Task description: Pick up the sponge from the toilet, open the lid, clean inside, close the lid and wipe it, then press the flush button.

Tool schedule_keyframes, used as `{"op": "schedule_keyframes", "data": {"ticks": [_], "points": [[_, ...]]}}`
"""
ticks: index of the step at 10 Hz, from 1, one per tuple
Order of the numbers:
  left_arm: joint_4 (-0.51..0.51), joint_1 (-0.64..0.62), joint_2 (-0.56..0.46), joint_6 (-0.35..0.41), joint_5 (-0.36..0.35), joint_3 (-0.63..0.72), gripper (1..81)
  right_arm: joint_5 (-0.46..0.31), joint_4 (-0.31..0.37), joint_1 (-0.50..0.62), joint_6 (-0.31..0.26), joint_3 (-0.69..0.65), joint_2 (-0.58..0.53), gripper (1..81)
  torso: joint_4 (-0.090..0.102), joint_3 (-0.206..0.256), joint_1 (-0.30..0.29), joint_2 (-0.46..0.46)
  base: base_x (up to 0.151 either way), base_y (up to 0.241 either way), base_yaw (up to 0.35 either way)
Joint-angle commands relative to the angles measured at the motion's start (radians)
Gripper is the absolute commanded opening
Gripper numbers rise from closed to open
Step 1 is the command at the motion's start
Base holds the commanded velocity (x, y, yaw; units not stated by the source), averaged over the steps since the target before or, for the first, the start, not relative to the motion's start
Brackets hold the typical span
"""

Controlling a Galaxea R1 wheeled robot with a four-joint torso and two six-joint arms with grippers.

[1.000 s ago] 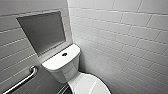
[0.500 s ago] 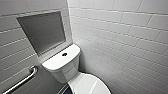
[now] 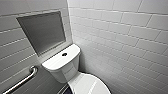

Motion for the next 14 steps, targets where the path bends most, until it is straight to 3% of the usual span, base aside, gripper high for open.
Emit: {"op": "schedule_keyframes", "data": {"ticks": [1,14], "points": [[-0.03,-0.159,-0.005,0.015,-0.054,0.013,81.1,-0.057,-0.007,0.0,0.004,-0.01,-0.002,1.0,0.0,0.0,0.0,0.0,0.0,0.0,0.0],[0.01,-0.144,0.085,0.023,-0.06,-0.105,81.1,-0.057,-0.007,0.009,0.002,-0.01,0.01,1.0,0.0,0.0,0.0,0.0,0.0,0.0,0.0]]}}
